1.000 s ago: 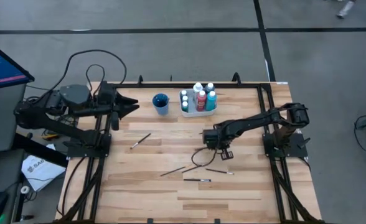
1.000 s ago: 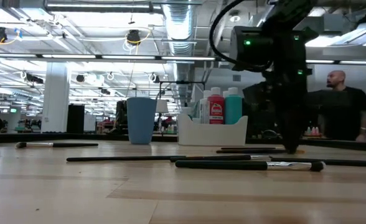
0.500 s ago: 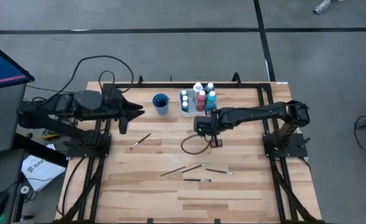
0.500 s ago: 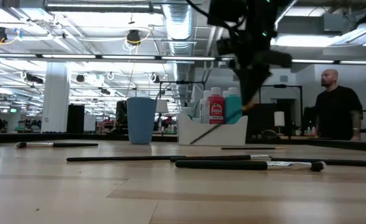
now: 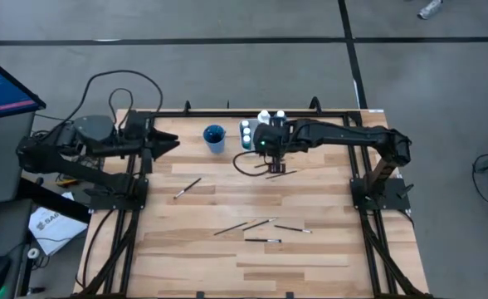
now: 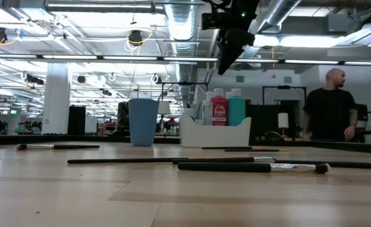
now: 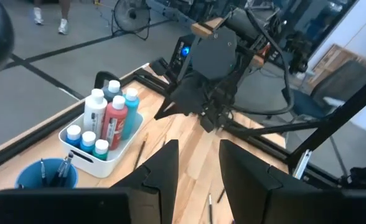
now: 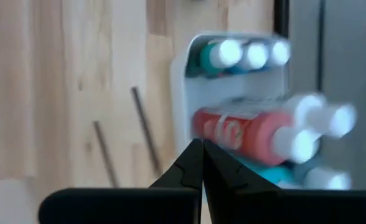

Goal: Pick & Place Paint Supplies
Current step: Put the gold and black paint brush into the blue cup

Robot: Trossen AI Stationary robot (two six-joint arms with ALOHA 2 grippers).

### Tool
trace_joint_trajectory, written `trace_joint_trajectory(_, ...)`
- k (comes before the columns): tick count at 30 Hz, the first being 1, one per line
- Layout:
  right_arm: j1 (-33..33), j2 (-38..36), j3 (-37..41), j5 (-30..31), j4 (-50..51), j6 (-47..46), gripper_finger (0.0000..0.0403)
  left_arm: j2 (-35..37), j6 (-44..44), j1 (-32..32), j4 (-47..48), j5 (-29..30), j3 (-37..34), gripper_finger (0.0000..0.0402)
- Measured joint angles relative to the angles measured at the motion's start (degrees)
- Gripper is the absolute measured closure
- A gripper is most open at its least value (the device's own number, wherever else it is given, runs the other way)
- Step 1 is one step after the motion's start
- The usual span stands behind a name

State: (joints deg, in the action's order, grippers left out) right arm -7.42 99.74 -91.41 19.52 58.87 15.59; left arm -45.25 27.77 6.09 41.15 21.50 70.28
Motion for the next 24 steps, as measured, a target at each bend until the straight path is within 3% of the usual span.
trace_joint_trajectory(7, 0.28, -0.46, 0.16, -3.54, 16.75, -21.66, 0.0396, -3.39, 0.96, 0.0, -0.92, 0.35, -2.07, 0.0294)
trace_joint_trajectory(10, 1.67, -2.32, 1.19, -3.81, 18.68, -26.89, 0.038, -8.11, 0.26, -0.01, -3.67, 1.6, -5.05, 0.0294)
trace_joint_trajectory(16, 4.39, -10.84, 10.83, -3.3, 11.8, -37.36, 0.0337, -22.78, -3.95, -1.3, -11.04, 1.47, -8.7, 0.0294)
trace_joint_trajectory(20, 2.46, -17.1, 22.92, -3.49, 3.88, -35.68, 0.0305, -29.65, -3.83, -2.16, -11.57, -2.67, -8.72, 0.0294)
trace_joint_trajectory(24, -2.38, -22.72, 35.67, -4.34, -10.45, -33.16, 0.0288, -31.2, -2.25, -1.81, -11.62, -6.49, -8.72, 0.0294)
